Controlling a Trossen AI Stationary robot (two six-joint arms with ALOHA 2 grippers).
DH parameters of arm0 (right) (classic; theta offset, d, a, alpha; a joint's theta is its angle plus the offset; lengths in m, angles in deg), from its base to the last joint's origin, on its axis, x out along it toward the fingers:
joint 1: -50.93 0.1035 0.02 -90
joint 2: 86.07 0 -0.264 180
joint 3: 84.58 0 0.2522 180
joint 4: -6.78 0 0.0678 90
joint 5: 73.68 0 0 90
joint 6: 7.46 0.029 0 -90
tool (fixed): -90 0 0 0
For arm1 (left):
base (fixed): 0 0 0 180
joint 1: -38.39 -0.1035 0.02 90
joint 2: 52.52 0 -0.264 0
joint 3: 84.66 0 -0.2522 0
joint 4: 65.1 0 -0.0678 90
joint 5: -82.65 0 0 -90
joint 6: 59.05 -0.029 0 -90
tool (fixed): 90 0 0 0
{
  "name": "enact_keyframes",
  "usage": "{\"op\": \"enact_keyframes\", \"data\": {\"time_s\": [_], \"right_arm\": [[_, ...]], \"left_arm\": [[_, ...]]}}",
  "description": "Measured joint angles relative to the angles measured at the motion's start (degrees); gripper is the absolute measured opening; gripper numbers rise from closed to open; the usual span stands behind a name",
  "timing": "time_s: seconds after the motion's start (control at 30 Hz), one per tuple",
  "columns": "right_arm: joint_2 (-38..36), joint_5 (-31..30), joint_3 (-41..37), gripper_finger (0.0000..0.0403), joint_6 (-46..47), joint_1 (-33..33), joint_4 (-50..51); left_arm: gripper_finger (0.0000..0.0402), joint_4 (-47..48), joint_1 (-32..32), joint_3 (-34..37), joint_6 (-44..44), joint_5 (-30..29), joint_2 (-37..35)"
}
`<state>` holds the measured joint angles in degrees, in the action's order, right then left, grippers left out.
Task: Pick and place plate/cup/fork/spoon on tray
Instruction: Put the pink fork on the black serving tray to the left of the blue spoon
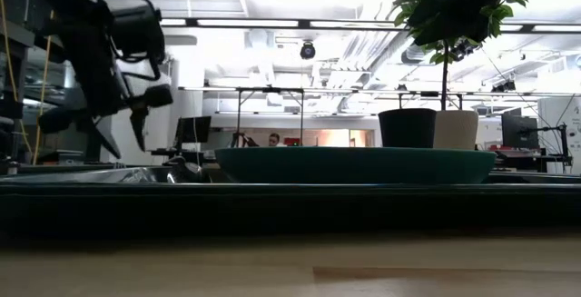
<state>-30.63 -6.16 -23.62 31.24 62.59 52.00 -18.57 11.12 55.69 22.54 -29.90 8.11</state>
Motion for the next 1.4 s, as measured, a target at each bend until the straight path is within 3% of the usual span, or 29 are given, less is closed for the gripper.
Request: {"op": "enact_keyframes", "data": {"time_s": [0.23, 0.5, 0.67, 0.8, 1.03, 1.23, 1.4], "right_arm": [[0.0, 1.5, 0.0, 0.02, 0.0, 0.0, 0.0], [0.0, 1.5, 0.0, 0.02, 0.1, 0.0, 0.0], [0.0, 1.5, 0.0, 0.02, 0.3, 0.0, 0.0], [0.0, 1.5, 0.0, 0.02, -0.1, 0.0, 0.0], [0.0, 0.5, 0.0, 0.02, -0.1, 0.0, 0.1], [0.0, 0.1, 0.0, 0.02, 0.0, 0.0, 0.1], [0.0, 0.5, 0.0, 0.02, 0.2, 0.0, 0.1]], "left_arm": [[0.017, 0.4, -4.2, 0.0, 2.2, -3.1, 4.0], [0.017, -1.4, -6.1, 0.0, 13.9, -6.3, 11.9], [0.017, -9.5, -6.5, -0.1, 9.6, -6.1, 17.4], [0.0154, -9.2, -5.8, -0.5, 9.0, -6.2, 20.1], [0.0022, -5.2, -4.6, -0.2, 9.0, -5.2, 17.8], [0.0011, -7.1, -4.6, 0.0, 3.9, -2.8, 13.1], [0.0002, -7.3, -4.5, 0.0, -0.3, -5.0, 6.8]]}}
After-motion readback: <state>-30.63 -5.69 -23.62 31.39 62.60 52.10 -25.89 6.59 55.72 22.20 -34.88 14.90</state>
